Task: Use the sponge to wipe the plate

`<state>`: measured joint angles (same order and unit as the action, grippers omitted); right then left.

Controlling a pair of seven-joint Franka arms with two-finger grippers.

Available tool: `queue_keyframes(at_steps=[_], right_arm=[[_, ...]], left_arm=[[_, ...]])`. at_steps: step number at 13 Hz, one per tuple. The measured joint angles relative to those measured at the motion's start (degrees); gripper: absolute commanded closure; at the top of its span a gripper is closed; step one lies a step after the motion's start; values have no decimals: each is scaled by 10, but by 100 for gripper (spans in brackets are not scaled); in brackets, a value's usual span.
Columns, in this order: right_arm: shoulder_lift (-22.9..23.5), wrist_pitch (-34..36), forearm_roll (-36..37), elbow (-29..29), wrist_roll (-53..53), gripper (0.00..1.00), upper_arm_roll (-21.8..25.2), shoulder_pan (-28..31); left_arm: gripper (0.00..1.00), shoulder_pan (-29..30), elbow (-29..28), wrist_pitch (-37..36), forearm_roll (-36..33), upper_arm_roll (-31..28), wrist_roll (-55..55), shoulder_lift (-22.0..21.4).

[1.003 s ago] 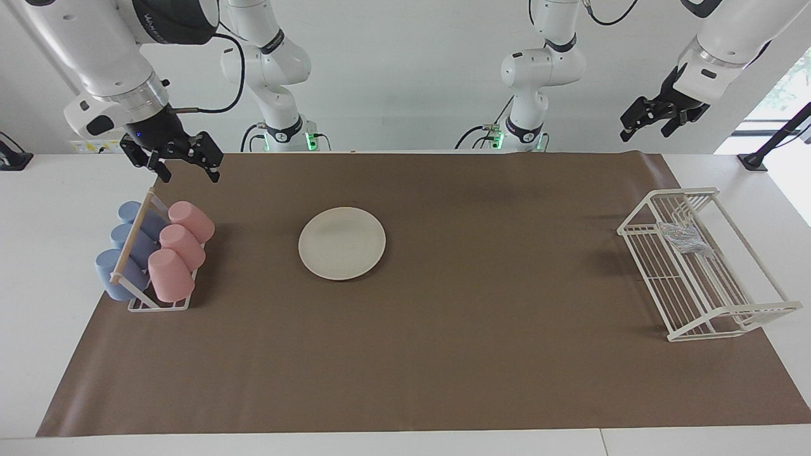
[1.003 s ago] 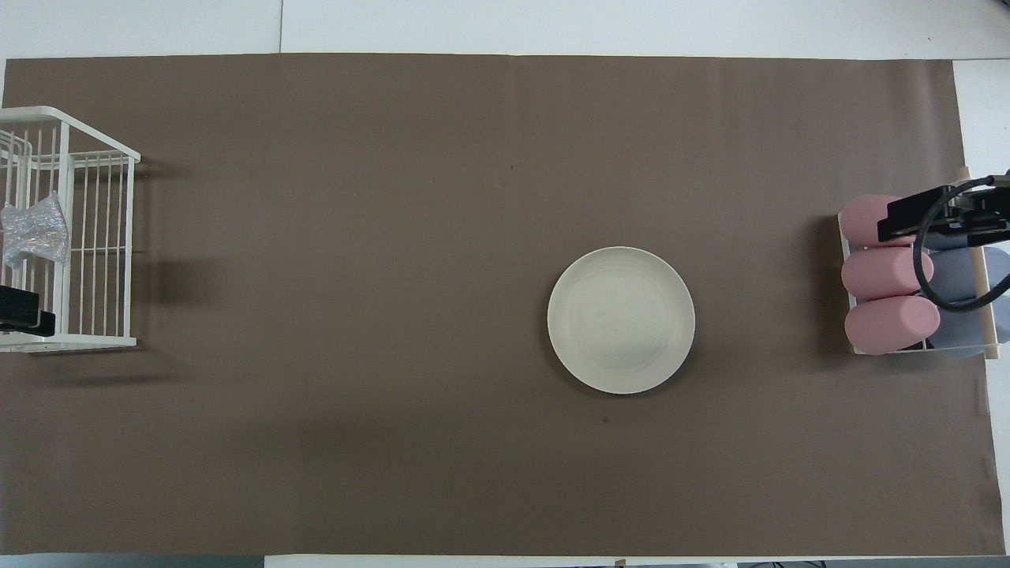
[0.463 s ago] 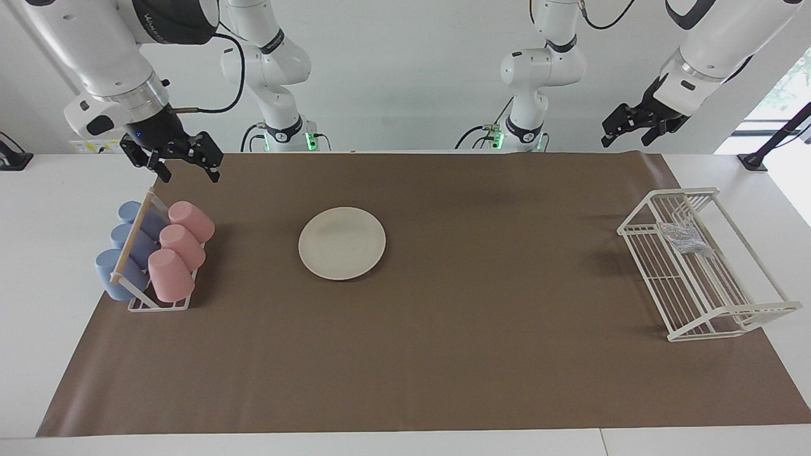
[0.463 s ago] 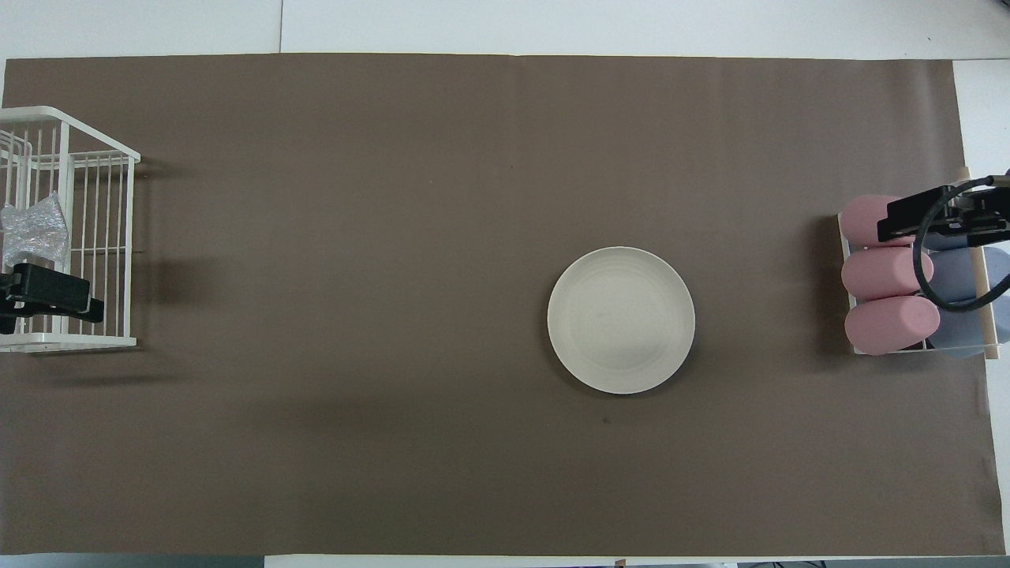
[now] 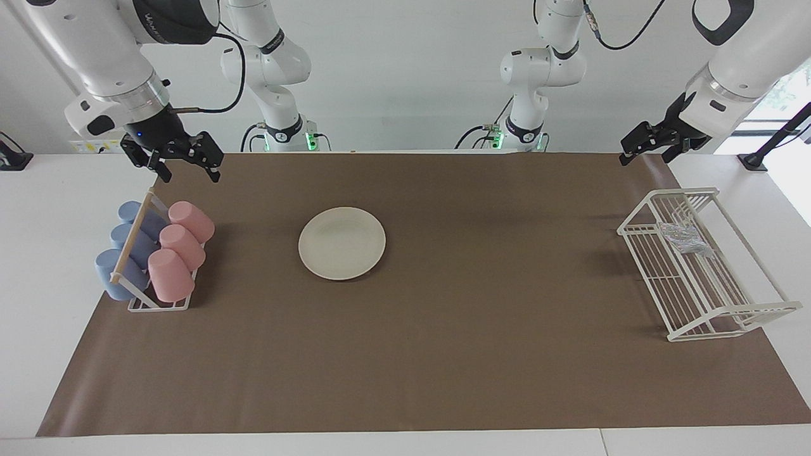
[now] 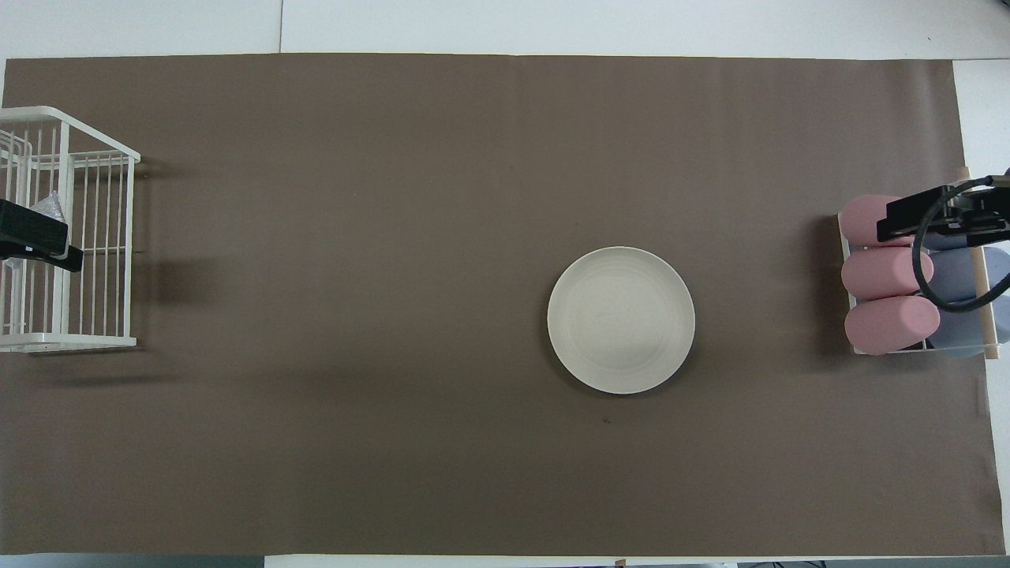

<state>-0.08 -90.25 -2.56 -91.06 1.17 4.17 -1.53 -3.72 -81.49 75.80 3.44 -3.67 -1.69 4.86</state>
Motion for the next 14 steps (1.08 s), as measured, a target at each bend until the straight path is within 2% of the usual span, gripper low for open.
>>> queue_keyframes(at_steps=[5, 9, 14], right_arm=[[0, 0, 0, 0, 0, 0, 0, -1], [0, 0, 0, 0, 0, 0, 0, -3], [0, 0, 0, 0, 0, 0, 0, -3]], left_arm=[[0, -3, -49, 61, -1, 7, 7, 1], [0, -3, -49, 80, -57, 22, 29, -3], [0, -1, -46, 90, -37, 24, 23, -4]])
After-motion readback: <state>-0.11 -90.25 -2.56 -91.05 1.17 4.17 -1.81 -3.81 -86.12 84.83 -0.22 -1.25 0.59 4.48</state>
